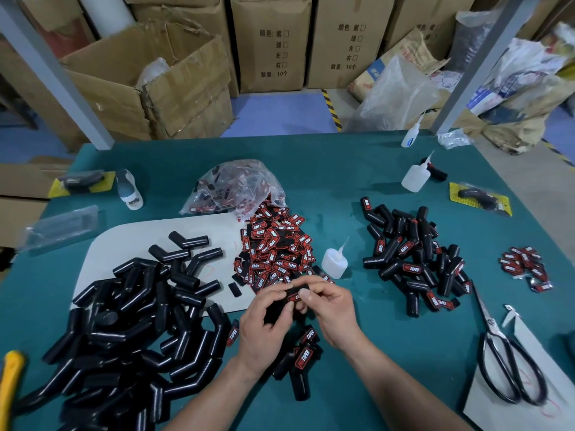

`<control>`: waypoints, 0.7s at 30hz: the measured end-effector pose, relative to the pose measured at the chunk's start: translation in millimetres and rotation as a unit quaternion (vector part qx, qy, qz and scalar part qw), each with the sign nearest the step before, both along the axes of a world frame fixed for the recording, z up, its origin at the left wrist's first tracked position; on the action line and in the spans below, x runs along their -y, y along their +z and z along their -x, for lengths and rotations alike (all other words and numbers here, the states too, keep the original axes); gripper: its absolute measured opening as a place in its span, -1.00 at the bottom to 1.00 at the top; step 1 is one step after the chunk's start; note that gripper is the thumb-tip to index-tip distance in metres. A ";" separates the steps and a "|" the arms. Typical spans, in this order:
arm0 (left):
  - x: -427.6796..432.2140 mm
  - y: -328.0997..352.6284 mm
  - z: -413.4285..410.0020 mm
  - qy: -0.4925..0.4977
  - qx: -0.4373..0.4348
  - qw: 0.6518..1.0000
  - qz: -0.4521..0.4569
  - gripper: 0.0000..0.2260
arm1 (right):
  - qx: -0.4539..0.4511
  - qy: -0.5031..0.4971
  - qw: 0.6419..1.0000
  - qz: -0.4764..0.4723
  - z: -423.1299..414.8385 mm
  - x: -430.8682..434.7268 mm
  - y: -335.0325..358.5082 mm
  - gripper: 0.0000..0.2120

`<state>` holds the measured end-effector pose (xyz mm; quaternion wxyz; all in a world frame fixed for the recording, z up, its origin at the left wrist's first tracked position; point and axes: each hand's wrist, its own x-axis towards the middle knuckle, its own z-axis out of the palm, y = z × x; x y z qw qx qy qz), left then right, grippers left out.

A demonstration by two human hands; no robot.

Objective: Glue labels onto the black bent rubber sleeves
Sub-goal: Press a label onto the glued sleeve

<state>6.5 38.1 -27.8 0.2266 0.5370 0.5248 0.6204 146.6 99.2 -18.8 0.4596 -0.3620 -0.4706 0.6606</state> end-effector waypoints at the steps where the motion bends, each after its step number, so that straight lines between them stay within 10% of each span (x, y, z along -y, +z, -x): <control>1: 0.0 0.6 0.1 0.000 -0.001 1.000 0.001 -0.83 | 0.009 -0.003 1.000 -0.004 -0.6 -0.5 -0.2 -0.84; 7: 0.9 1.1 -1.1 -0.011 0.027 0.999 0.015 -0.78 | 0.017 0.005 1.000 0.004 -3.0 -2.8 -2.5 -0.62; 21: 1.5 -5.1 -0.5 -0.024 0.089 0.996 0.002 -0.64 | 0.023 -0.004 0.999 -0.049 -2.2 2.4 8.4 -0.87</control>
